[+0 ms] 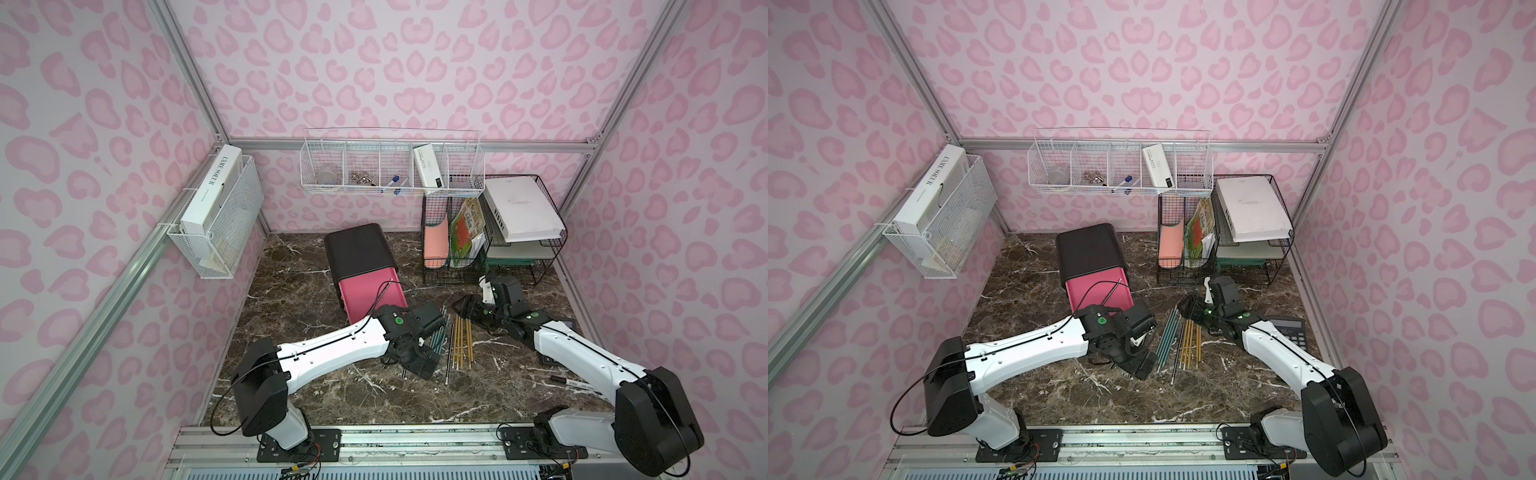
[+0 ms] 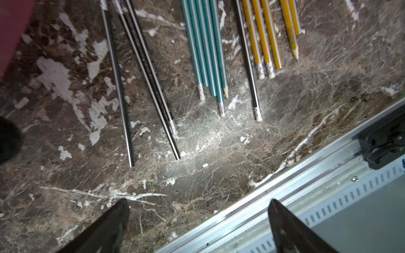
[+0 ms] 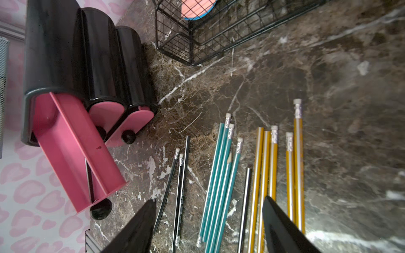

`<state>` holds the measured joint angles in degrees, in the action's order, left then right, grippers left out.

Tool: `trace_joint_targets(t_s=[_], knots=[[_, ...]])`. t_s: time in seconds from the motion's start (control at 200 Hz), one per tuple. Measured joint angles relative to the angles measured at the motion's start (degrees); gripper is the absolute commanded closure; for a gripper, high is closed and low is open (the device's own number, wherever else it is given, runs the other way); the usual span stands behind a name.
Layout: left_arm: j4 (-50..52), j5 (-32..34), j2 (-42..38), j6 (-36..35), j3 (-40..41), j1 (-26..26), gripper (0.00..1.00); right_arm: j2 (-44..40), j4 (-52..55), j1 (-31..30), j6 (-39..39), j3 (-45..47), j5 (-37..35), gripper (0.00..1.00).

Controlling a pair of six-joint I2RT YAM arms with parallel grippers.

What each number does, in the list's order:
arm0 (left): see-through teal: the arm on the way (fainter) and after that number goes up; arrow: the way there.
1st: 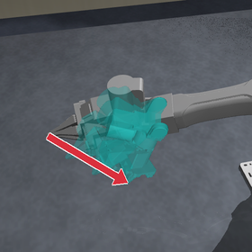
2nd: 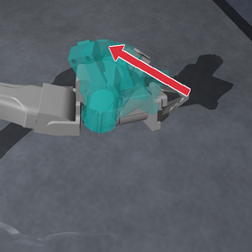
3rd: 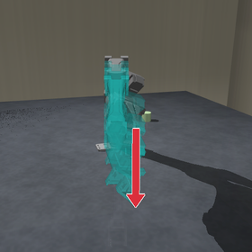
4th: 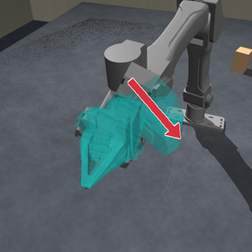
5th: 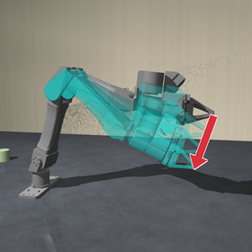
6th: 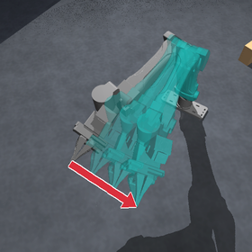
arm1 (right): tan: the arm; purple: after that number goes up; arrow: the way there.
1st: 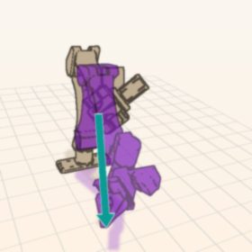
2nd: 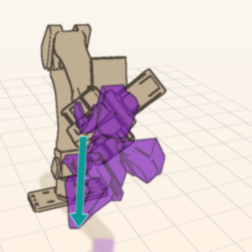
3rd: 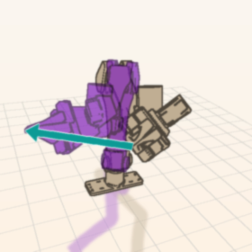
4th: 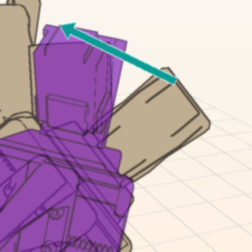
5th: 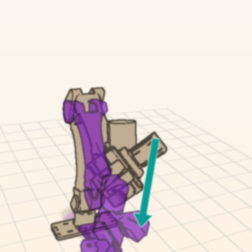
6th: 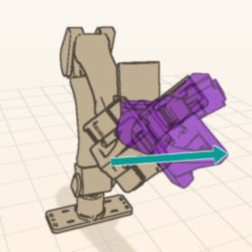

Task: Please place the pencils in the drawer according to their color
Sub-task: Pick up the pencil from the center of the board.

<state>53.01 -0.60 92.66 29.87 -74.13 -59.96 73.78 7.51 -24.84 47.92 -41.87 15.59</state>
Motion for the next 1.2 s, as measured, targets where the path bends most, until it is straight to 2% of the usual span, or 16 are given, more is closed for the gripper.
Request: trace_joint_targets(t_s=[0.565,0.895,1.2], knots=[[-8.02,-11.96,9.14,-1.53,3.80,-1.18,0.01,-1.18,4.50,3.82,-1.64,0.74,-1.07,0.31],[-9.64,-12.96,12.94,-3.06,4.07,-0.96,0.02,-0.35,5.44,4.04,-1.64,-0.50,-1.46,0.31],[-9.62,-11.15,13.86,-4.11,4.48,1.64,0.02,0.11,5.88,4.04,-1.60,-0.96,-1.88,0.31]])
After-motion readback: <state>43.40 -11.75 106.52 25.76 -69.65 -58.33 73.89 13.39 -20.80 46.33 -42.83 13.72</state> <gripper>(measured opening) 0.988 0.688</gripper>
